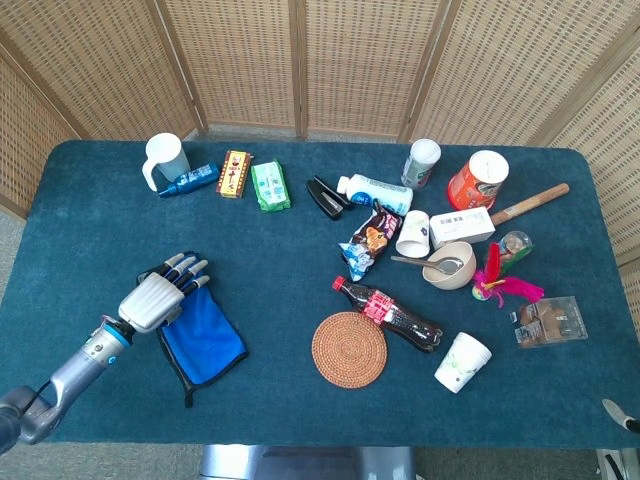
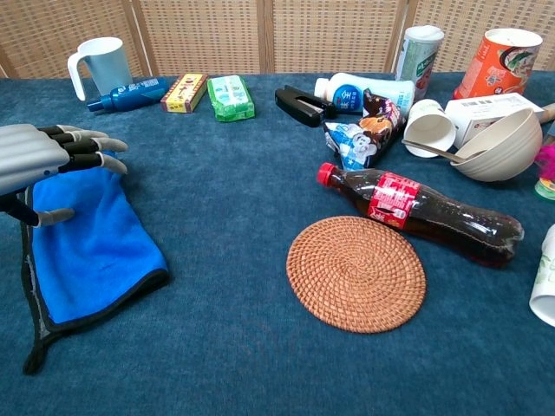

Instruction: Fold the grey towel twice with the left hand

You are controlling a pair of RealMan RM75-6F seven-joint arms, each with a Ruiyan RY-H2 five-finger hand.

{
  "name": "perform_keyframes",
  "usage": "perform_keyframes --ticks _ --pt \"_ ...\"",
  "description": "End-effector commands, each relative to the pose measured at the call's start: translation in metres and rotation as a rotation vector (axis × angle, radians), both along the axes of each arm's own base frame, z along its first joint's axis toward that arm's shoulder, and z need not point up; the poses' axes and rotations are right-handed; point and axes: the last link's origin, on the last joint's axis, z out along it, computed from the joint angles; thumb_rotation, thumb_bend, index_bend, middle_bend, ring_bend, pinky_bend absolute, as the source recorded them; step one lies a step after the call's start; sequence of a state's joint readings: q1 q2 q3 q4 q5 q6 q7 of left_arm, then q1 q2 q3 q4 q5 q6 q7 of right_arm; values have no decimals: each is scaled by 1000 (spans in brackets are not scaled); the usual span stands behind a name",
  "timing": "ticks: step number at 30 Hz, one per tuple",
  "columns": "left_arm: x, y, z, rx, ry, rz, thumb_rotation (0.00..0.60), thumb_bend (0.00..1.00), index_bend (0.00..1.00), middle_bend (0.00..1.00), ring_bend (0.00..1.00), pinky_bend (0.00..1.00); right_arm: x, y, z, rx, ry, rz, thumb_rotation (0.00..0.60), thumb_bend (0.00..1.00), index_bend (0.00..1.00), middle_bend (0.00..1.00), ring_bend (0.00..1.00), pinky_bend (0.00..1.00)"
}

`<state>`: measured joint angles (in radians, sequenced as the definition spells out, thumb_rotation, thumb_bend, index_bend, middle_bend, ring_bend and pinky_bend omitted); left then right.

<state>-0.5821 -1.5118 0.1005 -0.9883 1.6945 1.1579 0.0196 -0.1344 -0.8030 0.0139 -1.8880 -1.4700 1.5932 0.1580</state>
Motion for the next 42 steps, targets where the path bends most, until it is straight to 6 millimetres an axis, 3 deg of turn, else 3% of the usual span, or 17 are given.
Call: perform_keyframes --ticks 1,9,15,20,26,32,42 --pt "-2 0 4 12 -13 11 600 442 153 0 0 117 0 0 0 -1 -1 0 600 0 0 0 0 0" --pt "-5 0 20 60 -62 26 600 441 135 0 0 107 0 0 0 0 -2 2 600 0 0 0 0 0" --pt "-11 -10 45 117 -104 68 600 442 102 0 0 76 1 1 2 -8 -7 8 600 0 0 0 0 0" --pt "-16 -38 87 203 -165 124 600 360 89 0 0 53 1 -2 0 -20 -6 35 600 0 0 0 0 0" --pt "-14 -70 113 278 -209 183 600 229 46 0 0 2 0 -5 -3 -29 -12 59 600 0 0 0 0 0" --pt "-9 -104 128 337 -272 242 600 223 43 0 0 0 1 -7 -4 -32 -30 80 600 0 0 0 0 0" --pt "-15 -133 140 377 -330 300 600 223 48 0 0 0 -4 -9 -5 -63 7 84 600 0 0 0 0 0"
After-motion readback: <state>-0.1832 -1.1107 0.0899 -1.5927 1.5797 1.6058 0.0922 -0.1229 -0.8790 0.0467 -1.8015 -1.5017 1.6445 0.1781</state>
